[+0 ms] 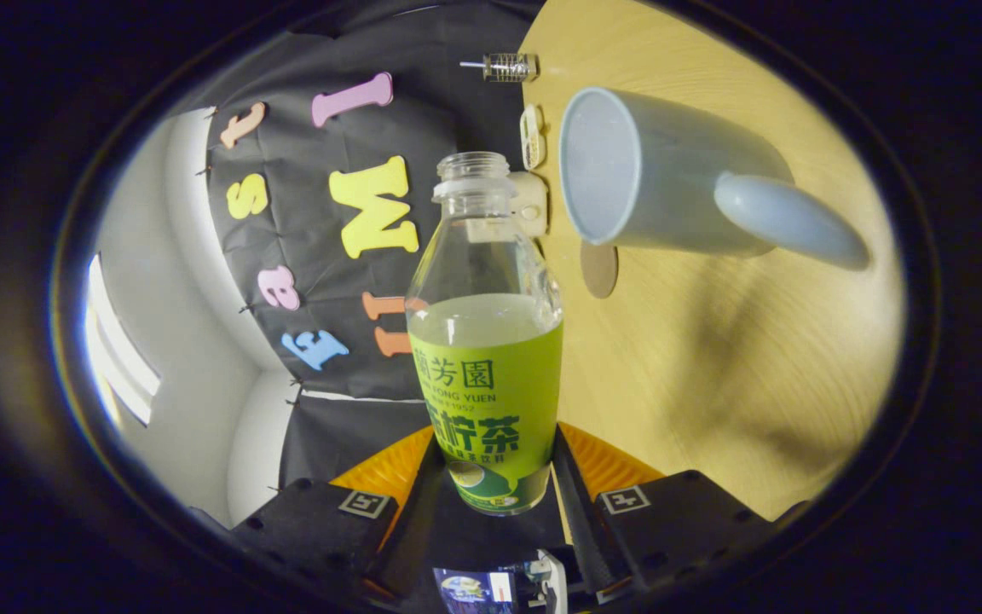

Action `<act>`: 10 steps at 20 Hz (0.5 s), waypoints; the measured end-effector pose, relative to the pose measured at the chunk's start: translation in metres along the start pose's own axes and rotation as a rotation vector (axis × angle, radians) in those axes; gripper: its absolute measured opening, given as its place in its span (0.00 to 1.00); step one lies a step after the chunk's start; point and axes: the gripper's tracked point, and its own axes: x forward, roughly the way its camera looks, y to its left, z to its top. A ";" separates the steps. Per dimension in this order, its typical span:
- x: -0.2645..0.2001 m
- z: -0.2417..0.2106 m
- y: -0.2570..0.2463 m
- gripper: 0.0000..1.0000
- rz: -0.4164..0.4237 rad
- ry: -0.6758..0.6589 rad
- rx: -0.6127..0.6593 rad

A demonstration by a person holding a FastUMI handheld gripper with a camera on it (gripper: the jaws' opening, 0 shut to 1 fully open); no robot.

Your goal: Take the bottle from table, then pour the juice into the cup, finally place the bottle on the coaster

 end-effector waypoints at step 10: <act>0.001 -0.004 0.013 0.76 0.046 0.009 0.071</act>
